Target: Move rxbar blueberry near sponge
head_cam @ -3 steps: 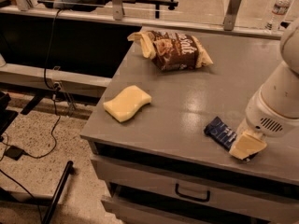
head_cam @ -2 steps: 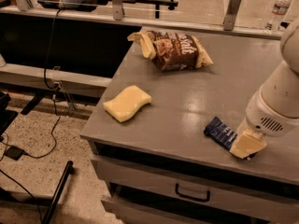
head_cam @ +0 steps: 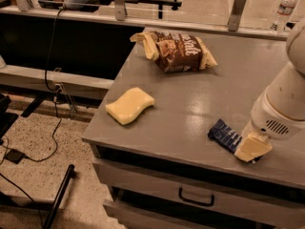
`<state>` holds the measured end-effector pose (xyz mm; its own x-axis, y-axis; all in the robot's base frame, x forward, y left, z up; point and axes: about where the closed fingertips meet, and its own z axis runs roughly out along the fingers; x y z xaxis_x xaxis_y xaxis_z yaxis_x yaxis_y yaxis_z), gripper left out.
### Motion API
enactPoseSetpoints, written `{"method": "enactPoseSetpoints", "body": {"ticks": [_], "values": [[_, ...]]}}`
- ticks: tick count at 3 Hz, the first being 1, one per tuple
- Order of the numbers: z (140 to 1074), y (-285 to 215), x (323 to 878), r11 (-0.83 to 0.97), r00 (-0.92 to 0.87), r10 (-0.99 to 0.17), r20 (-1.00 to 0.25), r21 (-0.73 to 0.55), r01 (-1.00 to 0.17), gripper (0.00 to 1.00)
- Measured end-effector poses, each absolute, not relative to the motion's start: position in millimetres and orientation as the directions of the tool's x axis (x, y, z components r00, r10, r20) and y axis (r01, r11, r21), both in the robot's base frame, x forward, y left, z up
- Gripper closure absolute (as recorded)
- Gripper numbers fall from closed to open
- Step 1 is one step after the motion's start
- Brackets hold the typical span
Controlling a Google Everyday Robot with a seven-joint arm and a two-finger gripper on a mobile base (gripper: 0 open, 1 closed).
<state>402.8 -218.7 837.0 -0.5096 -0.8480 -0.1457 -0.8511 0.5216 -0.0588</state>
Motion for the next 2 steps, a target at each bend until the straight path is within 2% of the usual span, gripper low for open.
{"method": "enactPoseSetpoints", "body": {"ticks": [1, 2], "values": [[837.0, -218.7, 402.8, 0.522, -0.51, -0.848, -0.146, -0.059, -0.851, 0.76], [837.0, -218.6, 402.8, 0.521, -0.509, -0.848, -0.146, -0.059, -0.851, 0.53]]}}
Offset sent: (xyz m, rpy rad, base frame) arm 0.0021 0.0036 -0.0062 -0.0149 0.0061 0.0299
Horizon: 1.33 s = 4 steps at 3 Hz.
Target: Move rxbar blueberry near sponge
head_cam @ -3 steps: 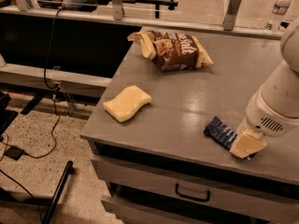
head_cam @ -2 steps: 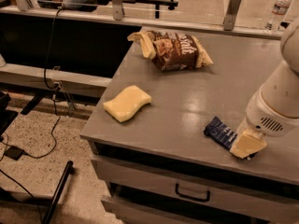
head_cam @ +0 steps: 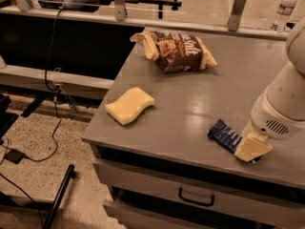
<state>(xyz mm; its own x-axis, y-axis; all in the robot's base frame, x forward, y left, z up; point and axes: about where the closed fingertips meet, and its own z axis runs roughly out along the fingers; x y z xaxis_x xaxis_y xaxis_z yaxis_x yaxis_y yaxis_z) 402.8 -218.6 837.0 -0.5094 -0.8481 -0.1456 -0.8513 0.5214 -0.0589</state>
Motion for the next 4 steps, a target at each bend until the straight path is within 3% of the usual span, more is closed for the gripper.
{"method": "enactPoseSetpoints", "body": {"ticks": [1, 3, 4], "values": [[835.0, -218.2, 403.6, 0.515, -0.504, -0.852, -0.141, -0.059, -0.855, 0.56], [837.1, -218.0, 403.9, 0.513, -0.502, -0.854, -0.14, -0.059, -0.856, 1.0], [837.3, -218.0, 403.9, 0.513, -0.502, -0.854, -0.14, -0.059, -0.856, 1.0]]}}
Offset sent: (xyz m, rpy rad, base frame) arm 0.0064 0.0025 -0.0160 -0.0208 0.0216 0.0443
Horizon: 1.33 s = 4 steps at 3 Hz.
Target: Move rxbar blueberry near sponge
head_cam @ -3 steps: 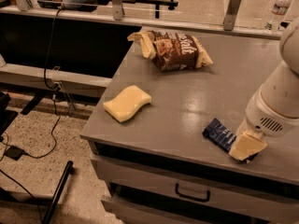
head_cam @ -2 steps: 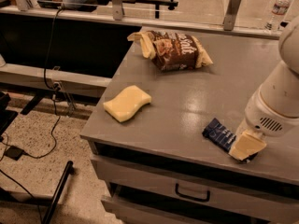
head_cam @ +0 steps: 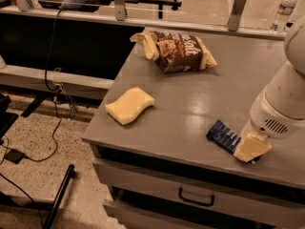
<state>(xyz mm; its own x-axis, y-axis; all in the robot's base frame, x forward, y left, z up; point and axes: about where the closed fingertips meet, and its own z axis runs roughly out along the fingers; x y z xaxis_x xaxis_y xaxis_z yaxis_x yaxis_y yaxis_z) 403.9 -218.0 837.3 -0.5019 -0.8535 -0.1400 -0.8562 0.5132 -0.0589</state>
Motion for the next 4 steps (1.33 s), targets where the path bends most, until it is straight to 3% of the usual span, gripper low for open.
{"method": "enactPoseSetpoints", "body": {"ticks": [4], "values": [[869.6, -196.2, 441.1, 0.475, -0.454, -0.864, -0.219, -0.051, -0.878, 1.0]]}}
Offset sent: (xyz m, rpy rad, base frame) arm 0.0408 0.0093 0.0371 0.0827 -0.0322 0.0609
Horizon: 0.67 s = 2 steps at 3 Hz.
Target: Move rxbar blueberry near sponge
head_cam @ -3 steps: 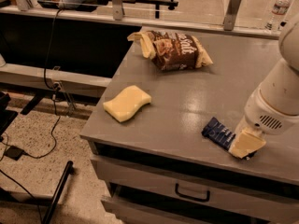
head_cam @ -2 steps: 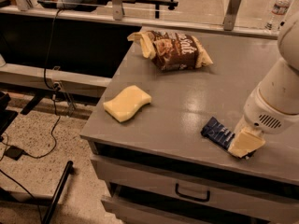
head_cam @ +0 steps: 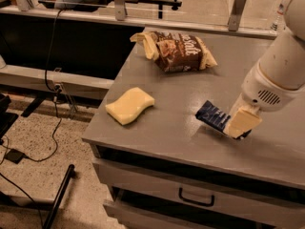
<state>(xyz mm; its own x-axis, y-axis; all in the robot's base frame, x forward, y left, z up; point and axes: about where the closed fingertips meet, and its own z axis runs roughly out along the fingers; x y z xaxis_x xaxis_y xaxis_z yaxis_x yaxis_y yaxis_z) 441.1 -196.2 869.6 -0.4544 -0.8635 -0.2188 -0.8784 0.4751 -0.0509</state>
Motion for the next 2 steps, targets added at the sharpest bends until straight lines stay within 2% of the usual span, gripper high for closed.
{"method": "enactPoseSetpoints", "body": {"ticks": [2], "values": [[878.4, -152.1, 456.6, 0.422, -0.398, -0.873, -0.282, -0.028, -0.906, 1.0]]}}
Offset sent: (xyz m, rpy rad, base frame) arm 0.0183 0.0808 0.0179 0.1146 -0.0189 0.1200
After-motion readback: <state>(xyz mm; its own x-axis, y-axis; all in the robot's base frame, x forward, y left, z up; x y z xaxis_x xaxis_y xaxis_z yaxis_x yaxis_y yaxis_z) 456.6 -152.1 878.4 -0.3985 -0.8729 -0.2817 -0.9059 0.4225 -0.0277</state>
